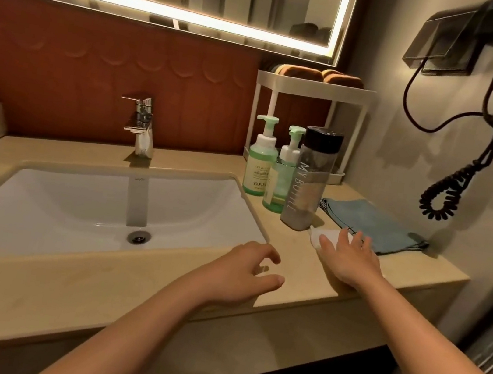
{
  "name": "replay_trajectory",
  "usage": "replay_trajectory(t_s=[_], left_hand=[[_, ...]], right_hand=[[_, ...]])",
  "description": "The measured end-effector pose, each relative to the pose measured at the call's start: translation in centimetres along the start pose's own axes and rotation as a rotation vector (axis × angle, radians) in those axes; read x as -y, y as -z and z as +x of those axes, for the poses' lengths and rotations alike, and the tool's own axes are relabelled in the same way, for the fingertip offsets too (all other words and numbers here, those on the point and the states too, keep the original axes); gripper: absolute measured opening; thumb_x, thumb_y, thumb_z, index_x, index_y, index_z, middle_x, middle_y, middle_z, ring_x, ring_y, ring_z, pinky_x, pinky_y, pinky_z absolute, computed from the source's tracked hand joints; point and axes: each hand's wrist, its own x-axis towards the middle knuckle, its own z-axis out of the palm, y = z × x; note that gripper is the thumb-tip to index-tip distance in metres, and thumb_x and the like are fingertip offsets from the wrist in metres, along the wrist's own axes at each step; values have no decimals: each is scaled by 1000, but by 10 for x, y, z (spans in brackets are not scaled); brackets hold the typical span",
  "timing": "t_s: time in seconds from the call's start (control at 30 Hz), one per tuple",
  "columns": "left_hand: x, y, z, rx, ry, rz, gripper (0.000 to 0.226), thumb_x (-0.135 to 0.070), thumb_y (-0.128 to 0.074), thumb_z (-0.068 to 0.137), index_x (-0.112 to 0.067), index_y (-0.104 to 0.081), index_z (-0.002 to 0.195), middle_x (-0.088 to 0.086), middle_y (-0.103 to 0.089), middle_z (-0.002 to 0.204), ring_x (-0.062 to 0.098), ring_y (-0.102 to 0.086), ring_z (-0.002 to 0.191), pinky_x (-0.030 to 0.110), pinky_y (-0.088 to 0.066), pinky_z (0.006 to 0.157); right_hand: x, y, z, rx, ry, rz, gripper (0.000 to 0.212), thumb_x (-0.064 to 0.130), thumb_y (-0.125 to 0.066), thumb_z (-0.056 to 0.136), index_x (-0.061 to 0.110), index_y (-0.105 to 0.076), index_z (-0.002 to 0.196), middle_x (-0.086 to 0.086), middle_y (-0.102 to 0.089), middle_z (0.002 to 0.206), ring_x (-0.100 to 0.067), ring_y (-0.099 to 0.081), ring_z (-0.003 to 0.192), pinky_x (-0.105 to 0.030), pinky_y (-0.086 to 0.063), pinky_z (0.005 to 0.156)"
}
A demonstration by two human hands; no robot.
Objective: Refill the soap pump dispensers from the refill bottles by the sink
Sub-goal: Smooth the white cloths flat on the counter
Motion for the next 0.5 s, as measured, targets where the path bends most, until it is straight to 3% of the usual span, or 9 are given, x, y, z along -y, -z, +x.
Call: replay_trajectory(t_s=[0.13,0.37,0.5], left_hand=[[5,0,4,-12,27,-18,39,-36,-50,93,-18,-47,128,1,-44,138,12,-46,123,14,-34,87],[10,-10,13,-76,71,28,42,-31,-48,94,-16,-42,132,4,-41,140,16,-43,126,29,-37,103],[10,-17,17,-103,22,165,47,-27,-44,96,-11,-33,139,7,-37,145,19,-36,131,26,-29,105]], right_hand=[[-2,-3,6,45,142,-151,68,58,-9,94,20,-1,150,-13,5,157,-29,7,145,-43,-2,116],[4,-2,-21,144,481,-160,58,49,-12,98,26,1,150,-1,7,158,-15,8,145,-34,-1,115],[14,0,-47,183,679,-102,49,40,-12,101,32,-3,148,8,6,158,-6,8,144,-27,1,114]])
